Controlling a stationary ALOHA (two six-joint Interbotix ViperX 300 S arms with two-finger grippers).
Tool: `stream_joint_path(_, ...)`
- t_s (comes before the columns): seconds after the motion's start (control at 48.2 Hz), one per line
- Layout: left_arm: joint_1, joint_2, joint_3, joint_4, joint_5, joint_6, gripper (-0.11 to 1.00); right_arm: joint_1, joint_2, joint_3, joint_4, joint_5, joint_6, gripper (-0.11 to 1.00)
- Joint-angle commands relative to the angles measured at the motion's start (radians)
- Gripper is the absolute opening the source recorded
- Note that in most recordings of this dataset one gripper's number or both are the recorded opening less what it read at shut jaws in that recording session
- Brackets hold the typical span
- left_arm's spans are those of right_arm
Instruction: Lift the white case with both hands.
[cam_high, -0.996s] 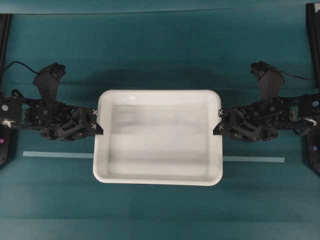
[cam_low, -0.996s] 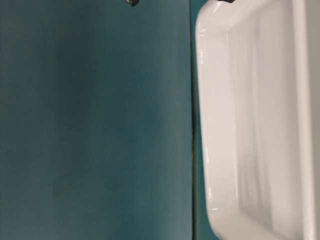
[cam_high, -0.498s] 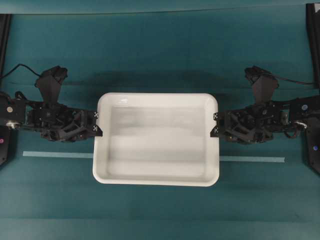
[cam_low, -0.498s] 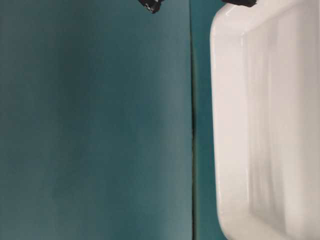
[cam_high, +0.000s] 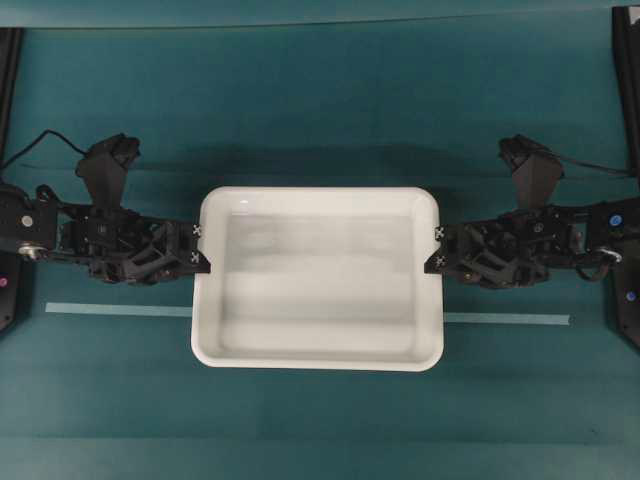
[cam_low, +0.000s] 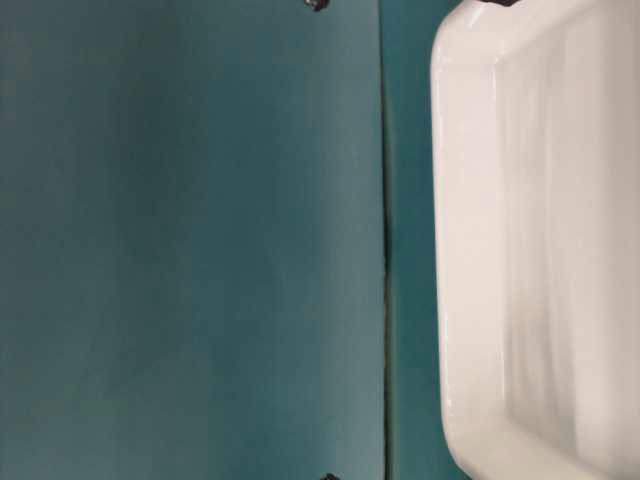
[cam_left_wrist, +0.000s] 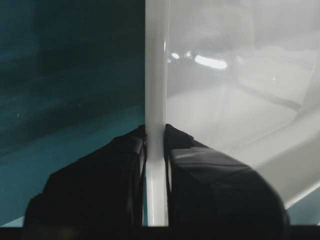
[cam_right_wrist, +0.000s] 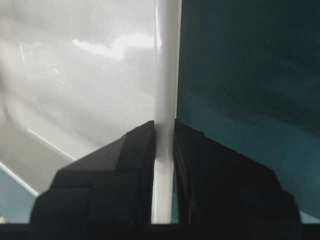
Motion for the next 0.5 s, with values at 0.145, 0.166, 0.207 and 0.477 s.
stream_joint_path(0.145,0.011,0.041,0.038,0.002,0.015,-0.002,0.06,-0.003,0.061,0.055,0.002,-0.029,-0.005,0.1)
stream_joint_path(0.166,0.011,0.041,0.038,0.002,0.015,-0.002,0.06,-0.003,0.063,0.055,0.002,-0.032,-0.005,0.1)
stream_joint_path(0.207,0.011,0.041,0.038,0.002,0.015,-0.002,0.06,-0.003,0.069,0.055,0.0,-0.04,-0.005,0.1)
stream_joint_path(0.477,0.011,0.044,0.034,0.002,0.015,-0.002,0.06,0.0,0.1,0.055,0.0,-0.071,-0.005,0.1)
